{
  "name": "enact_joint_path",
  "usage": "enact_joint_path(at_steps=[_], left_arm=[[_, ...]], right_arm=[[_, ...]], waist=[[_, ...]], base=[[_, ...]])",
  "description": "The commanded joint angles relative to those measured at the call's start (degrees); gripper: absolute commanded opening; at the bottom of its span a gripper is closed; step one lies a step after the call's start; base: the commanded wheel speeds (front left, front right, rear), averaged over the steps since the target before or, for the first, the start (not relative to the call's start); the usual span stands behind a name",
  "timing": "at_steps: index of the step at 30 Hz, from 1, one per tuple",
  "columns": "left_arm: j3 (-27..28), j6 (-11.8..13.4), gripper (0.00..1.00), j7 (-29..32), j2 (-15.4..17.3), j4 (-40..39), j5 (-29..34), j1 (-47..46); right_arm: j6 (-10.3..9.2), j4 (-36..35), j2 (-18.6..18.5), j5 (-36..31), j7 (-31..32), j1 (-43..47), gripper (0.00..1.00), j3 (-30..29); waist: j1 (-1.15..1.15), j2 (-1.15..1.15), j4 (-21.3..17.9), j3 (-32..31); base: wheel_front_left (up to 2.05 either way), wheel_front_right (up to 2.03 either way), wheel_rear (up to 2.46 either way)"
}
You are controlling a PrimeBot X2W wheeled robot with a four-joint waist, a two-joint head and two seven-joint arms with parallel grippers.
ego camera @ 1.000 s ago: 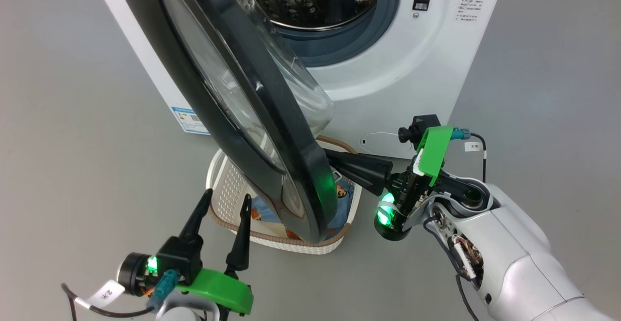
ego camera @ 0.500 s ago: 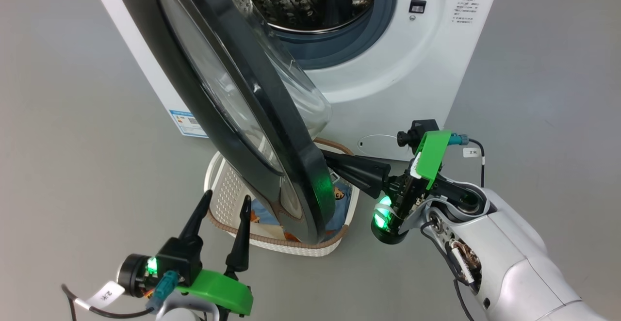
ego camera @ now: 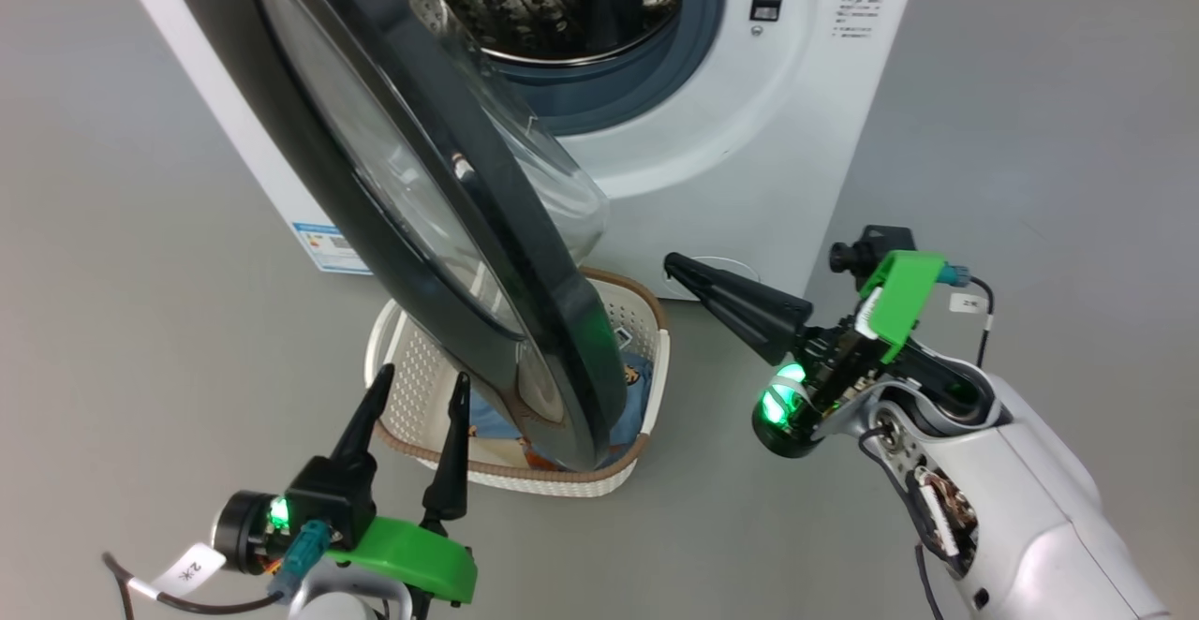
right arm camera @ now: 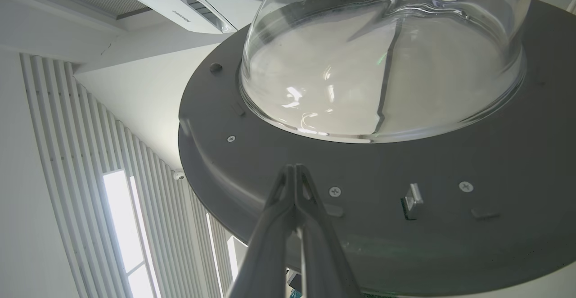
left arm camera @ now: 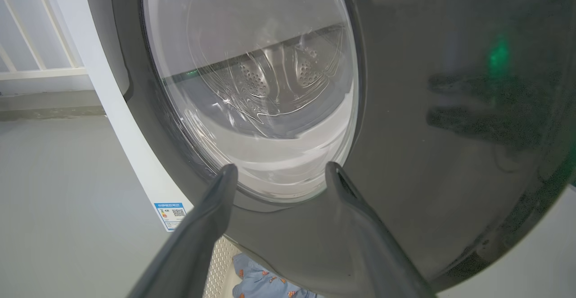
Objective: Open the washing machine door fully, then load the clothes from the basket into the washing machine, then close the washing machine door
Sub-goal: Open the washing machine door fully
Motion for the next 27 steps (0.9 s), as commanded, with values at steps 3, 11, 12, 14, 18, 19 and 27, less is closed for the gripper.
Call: enact_joint_path(at_steps=[3, 11, 12, 14, 18, 19, 27], left_arm=[[2.6, 0.3, 1.0, -0.5, 1.0, -1.4, 1.1, -0.1], [3.4, 0.3, 1.0, -0.5, 1.0, -1.6, 1.2, 0.5], [3.5, 0.3, 1.0, -0.5, 1.0, -1.7, 1.2, 0.5], [3.8, 0.4, 1.0, -0.5, 1.0, -1.8, 1.3, 0.7], [4.2, 0.4, 1.0, -0.5, 1.0, -1.9, 1.4, 1.1], [4.4, 0.3, 1.0, -0.5, 1.0, -1.9, 1.4, 1.3], [5.5, 0.2, 1.0, -0.5, 1.0, -1.9, 1.7, 1.8]], right_arm=[[0.18, -4.4, -0.5, 0.1, -1.2, 2.8, 0.0, -1.5], [0.18, -12.6, -4.0, -3.1, -4.3, 10.5, 1.0, -6.2], [0.18, -13.4, -4.2, -3.4, -4.6, 11.5, 1.0, -6.5], [0.18, -15.0, -4.6, -3.9, -5.4, 13.3, 1.0, -7.3], [0.18, -17.6, -4.9, -4.7, -6.6, 16.2, 1.0, -8.7], [0.18, -19.5, -5.4, -5.9, -7.7, 18.2, 1.0, -9.7], [0.18, -28.1, -7.0, -14.0, -16.0, 25.3, 1.0, -16.1]], waist=[[0.0, 0.0, -1.3, -0.2], [0.0, 0.0, -3.2, -0.6], [0.0, 0.0, -3.4, -0.6], [0.0, 0.0, -3.8, -0.8], [0.0, 0.0, -4.4, -1.0], [0.0, 0.0, -4.6, -1.0], [0.0, 0.0, -5.3, -1.7]], base=[[0.0, 0.0, 0.0], [0.0, 0.0, 0.0], [0.0, 0.0, 0.0], [0.0, 0.0, 0.0], [0.0, 0.0, 0.0], [0.0, 0.0, 0.0], [0.0, 0.0, 0.0]])
